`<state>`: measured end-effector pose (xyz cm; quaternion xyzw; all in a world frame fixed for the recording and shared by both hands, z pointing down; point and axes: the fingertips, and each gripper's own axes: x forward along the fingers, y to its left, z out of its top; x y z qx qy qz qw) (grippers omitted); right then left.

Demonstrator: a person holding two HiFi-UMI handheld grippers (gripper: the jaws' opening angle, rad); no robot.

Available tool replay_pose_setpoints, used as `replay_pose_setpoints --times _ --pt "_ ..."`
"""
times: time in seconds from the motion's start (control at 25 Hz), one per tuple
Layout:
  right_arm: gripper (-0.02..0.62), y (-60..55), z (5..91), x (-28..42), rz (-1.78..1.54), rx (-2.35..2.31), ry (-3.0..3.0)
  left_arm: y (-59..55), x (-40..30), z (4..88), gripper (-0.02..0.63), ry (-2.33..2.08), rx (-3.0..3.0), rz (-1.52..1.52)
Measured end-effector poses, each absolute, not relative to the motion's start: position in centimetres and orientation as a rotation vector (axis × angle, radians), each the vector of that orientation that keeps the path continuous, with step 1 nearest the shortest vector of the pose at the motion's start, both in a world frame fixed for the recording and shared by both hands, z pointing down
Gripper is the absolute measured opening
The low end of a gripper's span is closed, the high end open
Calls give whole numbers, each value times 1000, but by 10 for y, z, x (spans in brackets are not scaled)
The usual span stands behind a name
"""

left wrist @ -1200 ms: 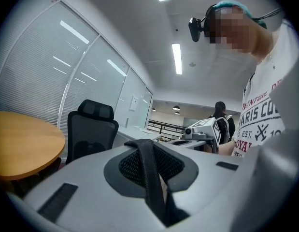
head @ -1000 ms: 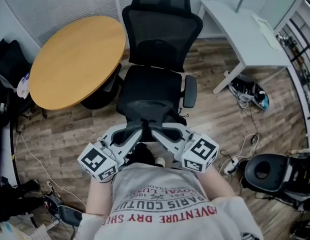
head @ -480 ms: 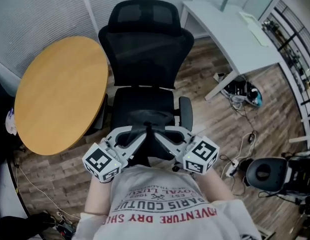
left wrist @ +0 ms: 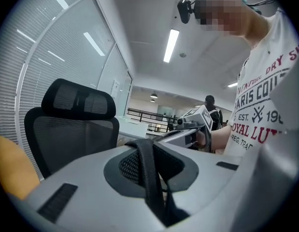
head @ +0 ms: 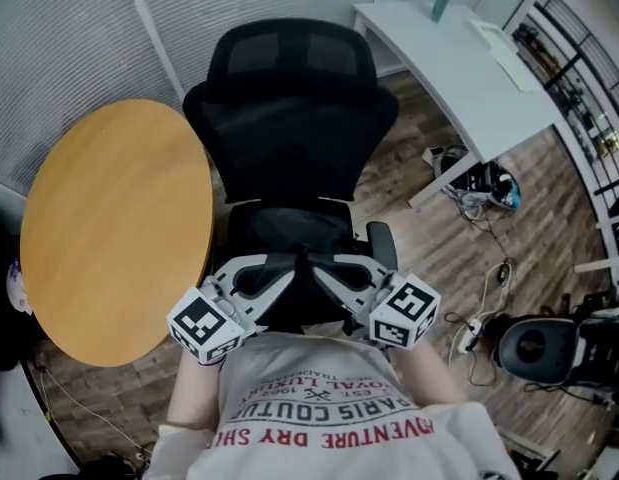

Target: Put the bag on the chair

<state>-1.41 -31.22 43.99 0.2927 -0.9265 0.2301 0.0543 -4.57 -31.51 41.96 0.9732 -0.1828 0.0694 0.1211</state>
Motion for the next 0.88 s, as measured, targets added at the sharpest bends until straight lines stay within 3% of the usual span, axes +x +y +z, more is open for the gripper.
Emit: replay_pose_setpoints --times 0.44,0.88 --pt "48 -420 470 -25 800 961 -2739 -425 -57 451 71 -568 2790 240" --pt "49 -465 509 -18 873 992 -2664 -466 -53 488 71 -543 2710 255"
